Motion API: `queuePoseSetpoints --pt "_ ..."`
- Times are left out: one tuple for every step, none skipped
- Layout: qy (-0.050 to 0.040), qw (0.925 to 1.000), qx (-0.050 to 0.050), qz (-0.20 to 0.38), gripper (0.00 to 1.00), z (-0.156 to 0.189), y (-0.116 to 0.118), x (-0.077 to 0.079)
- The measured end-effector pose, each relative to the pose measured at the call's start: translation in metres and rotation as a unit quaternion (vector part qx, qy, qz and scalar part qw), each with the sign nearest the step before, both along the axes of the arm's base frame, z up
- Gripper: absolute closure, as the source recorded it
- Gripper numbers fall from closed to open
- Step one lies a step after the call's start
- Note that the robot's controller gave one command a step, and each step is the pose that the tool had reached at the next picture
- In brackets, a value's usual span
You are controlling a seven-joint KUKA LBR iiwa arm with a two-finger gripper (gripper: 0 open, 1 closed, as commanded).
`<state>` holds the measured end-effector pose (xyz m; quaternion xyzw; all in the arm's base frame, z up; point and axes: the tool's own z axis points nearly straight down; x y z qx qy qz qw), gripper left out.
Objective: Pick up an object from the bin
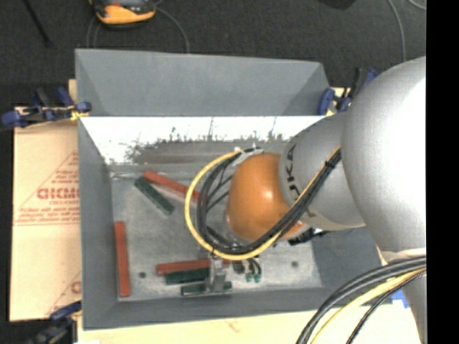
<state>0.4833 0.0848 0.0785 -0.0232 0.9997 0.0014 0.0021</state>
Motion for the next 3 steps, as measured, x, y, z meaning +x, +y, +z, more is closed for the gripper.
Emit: queuePoseSetpoints --pt "0.0045 1.0 -0.001 0.0 1.0 0.041 -0.02 0.022" --pt "-0.0011 1.0 -0.002 -0.009 1.0 0.074 -0.011 0.013" --pt "0.0004 0.9996 -0.002 0.028 1.0 0.151 -0.005 0.03"
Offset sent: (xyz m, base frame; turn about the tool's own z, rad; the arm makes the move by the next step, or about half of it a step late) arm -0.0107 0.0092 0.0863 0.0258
